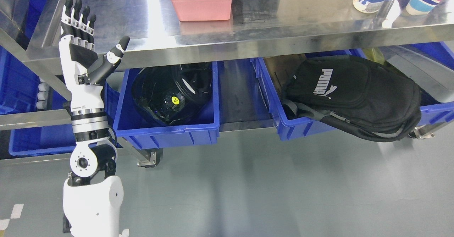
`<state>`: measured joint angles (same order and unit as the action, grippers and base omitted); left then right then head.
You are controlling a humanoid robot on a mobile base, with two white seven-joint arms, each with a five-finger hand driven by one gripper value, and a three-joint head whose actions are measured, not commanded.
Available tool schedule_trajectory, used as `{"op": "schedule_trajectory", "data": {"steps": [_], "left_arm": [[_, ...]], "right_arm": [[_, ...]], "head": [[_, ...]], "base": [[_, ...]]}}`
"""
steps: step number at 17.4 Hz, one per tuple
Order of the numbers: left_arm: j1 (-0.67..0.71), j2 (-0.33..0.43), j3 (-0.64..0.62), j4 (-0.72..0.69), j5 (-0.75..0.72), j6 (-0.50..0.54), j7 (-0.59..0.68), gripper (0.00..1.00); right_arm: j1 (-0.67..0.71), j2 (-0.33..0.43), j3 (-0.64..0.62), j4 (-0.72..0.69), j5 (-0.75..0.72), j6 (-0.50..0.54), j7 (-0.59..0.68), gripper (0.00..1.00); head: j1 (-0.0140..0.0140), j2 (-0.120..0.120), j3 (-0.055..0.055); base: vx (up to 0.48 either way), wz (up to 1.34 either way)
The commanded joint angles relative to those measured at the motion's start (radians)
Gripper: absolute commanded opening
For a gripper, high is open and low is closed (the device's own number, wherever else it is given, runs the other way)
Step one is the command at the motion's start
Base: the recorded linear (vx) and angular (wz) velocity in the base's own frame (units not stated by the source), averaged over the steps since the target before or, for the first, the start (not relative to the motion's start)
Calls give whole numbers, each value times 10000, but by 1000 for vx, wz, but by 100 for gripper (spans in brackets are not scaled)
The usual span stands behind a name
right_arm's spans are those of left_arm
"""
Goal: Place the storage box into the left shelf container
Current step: 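Raise the left hand up toward the pink box on the table top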
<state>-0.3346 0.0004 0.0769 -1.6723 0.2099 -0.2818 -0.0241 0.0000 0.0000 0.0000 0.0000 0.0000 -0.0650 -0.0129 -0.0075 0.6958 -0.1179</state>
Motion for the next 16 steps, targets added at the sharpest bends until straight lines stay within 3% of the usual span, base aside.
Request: {"op": "schedule_trajectory", "data": {"steps": [1,4,6,9,11,13,16], "left_arm": [[-136,170,395,2,2,11,-5,100],[-334,170,489,2,2,11,-35,100],[-991,576,504,2,2,11,-539,100],[-2294,2029,413,414,-28,406,-2985,100],[-3489,3241,168,935,-44,1737,-5178,100],[-4626,3829,-291,1472,-44,2463,-6153,100],[-5273,4869,-1714,1797,-59,2557,-7072,100]], "right_arm": [[-61,-175,-31,-175,-15,6,-8,100],[-61,-175,-31,-175,-15,6,7,100],[-61,-175,-31,-175,-15,6,7,100],[-61,-175,-31,-175,-15,6,-8,100],[-61,-175,-31,-175,-15,6,-8,100],[-61,-175,-31,-175,-15,6,7,100],[-61,-175,-31,-175,-15,6,7,100]], "head": [[0,0,0],[0,0,0],[0,0,0],[0,0,0],[0,0,0],[0,0,0],[0,0,0]], "base": [[0,0],[0,0],[0,0],[0,0],[0,0],[0,0],[0,0]]}}
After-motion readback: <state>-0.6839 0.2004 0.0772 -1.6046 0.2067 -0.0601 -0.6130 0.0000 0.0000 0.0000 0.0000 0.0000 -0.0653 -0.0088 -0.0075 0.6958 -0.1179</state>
